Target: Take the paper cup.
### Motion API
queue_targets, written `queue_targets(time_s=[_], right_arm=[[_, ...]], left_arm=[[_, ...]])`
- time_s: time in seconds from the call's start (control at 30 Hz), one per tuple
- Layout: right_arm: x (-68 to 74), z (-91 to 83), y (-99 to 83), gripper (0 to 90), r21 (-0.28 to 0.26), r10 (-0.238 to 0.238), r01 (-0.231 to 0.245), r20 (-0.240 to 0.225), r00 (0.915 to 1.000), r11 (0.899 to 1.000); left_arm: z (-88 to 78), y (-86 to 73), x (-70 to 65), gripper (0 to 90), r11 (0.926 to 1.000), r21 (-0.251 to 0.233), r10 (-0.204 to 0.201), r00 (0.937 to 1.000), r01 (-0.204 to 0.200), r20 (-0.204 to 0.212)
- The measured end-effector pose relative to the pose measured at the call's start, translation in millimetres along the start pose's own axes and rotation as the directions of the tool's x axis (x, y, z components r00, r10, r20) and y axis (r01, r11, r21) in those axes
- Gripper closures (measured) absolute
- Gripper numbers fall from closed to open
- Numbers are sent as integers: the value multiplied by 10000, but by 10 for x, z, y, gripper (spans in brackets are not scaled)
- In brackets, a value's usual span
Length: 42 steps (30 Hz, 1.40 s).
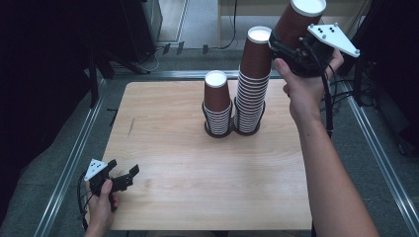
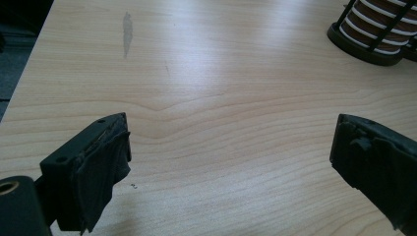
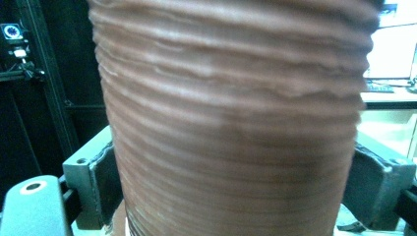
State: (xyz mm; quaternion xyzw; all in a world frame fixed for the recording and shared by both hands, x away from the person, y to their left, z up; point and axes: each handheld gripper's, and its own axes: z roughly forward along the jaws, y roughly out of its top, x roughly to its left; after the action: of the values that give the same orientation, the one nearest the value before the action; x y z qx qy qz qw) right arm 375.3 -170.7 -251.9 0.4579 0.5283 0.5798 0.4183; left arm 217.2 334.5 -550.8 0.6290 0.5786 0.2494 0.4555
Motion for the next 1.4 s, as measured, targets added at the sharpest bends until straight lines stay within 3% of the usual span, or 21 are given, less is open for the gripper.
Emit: queue_targets(time_s=[0.33,0.63,0.8,0.9,1.0,1.17,1.3,1.4], right_arm=[[-245,-191,-108,115,10,114,-114,282,9995,9999],[-407,-328,-376,116,290,127,-142,530,9985,9995],[-428,-424,-599,115,499,-189,156,666,9976,9986],[-429,-463,-742,115,743,-194,142,701,9974,9971],[-421,-494,-873,115,911,-374,307,721,9967,9954],[-409,-549,-1047,114,1221,-609,516,742,9954,9912],[-391,-612,-1176,114,1357,-932,812,845,9921,9874],[-377,-667,-1266,114,1450,-839,711,837,9930,9869]], left_arm=[[3,-1,-6,19,10000,12,-6,10000,6,-28],[-4,2,-8,19,10000,-24,5,9997,-5,-243],[-10,6,-39,19,9992,-77,379,9990,-381,-249],[-7,4,-80,49,9976,-13,694,9956,-696,-632],[4,18,-103,56,9961,120,883,9934,-877,-733],[-5,90,-85,9,9984,-34,557,9955,-561,-769],[-1,161,-120,9,9979,-66,639,9958,-645,-650],[18,209,-166,9,9980,-80,630,9970,-634,-460]])
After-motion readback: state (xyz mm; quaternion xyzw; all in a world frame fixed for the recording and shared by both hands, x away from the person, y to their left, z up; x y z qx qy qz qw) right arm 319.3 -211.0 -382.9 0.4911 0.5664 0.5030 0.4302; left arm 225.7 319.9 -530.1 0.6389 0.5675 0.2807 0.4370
